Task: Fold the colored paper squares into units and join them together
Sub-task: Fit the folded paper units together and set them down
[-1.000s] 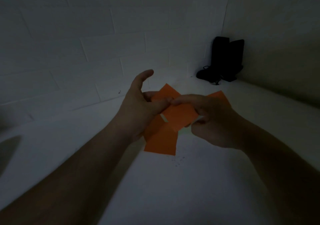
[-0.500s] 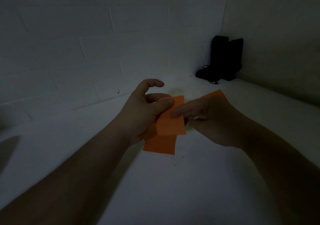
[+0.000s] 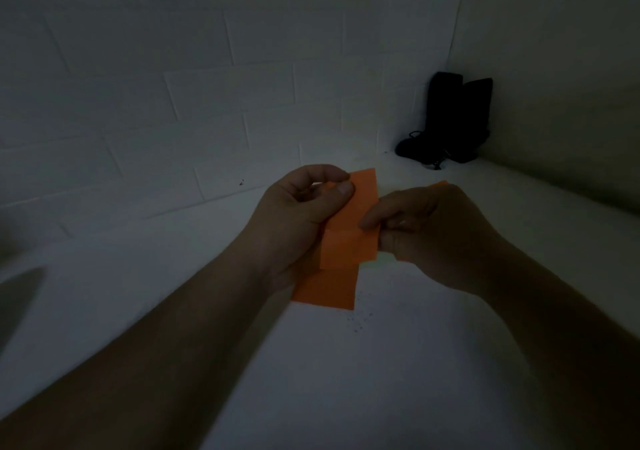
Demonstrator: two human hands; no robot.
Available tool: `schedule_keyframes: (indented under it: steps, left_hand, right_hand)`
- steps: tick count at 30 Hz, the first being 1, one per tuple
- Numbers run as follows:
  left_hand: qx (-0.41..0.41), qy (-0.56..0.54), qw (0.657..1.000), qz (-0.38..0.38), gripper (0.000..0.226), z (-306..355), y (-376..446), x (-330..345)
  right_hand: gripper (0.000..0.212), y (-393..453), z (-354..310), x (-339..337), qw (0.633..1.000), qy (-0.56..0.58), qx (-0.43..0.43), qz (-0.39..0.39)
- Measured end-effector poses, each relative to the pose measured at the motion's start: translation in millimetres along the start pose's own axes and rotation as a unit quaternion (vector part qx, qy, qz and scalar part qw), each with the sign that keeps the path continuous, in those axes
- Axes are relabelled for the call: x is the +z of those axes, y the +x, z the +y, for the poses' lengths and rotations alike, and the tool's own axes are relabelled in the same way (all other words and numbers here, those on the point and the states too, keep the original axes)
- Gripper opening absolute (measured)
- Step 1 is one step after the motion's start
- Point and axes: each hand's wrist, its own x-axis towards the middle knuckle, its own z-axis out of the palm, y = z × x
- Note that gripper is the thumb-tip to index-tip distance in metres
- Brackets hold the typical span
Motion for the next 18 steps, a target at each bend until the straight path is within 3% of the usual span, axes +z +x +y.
schedule_keyframes:
  steps: [5,10,18]
  left_hand:
    - [0.008,0.020,1.000,-0.001,0.018,1.0,-1.5,-0.7]
    - [-0.002,-0.027,1.000,-0.016,0.037,2.8,-1.2,2.4]
    - [0.029,0.022,0.997,-0.067,0.055,1.1,-2.0,-1.9]
  right_hand:
    - [0.032,-0.4,-5.2,-0.6,0.999,0.026,-0.008,0.019]
    - [0.036,0.2,0.9,-1.1,0.997,0.056,0.008,0.056]
    - [0.038,0.8,4.6,-1.9,0.995,-0.032,-0.002,0.096]
